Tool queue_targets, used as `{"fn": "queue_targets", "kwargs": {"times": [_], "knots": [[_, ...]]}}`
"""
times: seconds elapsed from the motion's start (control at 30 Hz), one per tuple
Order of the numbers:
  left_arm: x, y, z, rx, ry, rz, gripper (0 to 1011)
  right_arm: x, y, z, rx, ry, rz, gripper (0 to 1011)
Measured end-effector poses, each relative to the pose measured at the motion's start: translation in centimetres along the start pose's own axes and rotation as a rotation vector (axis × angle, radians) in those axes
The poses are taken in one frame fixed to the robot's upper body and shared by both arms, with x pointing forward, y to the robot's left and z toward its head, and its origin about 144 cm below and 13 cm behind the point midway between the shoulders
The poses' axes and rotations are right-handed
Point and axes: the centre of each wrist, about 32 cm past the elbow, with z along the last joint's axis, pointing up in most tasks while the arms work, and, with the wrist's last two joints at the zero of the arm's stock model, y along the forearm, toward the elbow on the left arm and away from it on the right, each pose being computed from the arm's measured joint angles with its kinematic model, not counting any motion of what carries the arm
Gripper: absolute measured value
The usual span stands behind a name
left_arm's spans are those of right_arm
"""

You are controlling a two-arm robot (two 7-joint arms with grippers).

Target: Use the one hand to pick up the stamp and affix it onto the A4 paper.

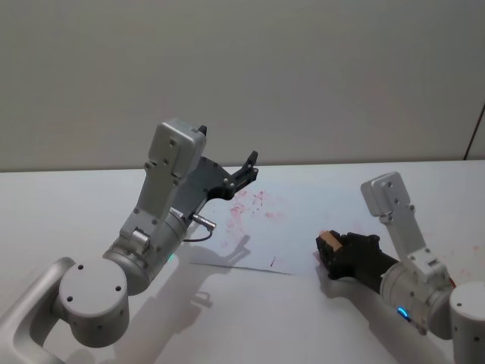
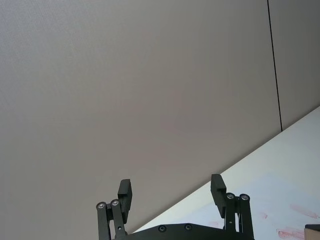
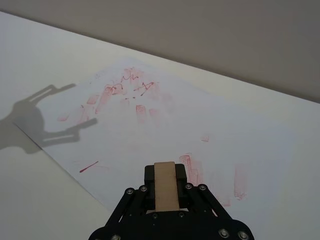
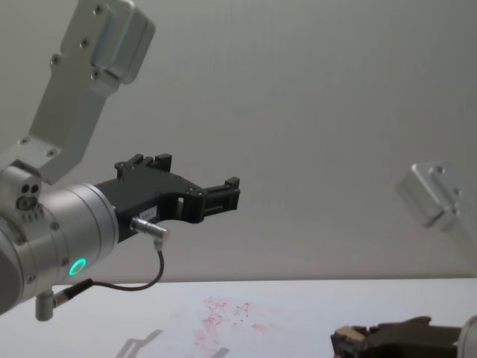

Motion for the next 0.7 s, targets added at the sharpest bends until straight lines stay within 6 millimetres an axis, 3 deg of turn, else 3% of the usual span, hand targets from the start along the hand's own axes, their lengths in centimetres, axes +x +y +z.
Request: {"fn": "queue_targets", "kwargs": {"times": [0.7], "knots": [[0.0,0.0,0.0,0.0,0.0,0.0,1001,-0.35,0.92,-0.65,-0.031,-0.012,-0.004,219]]}}
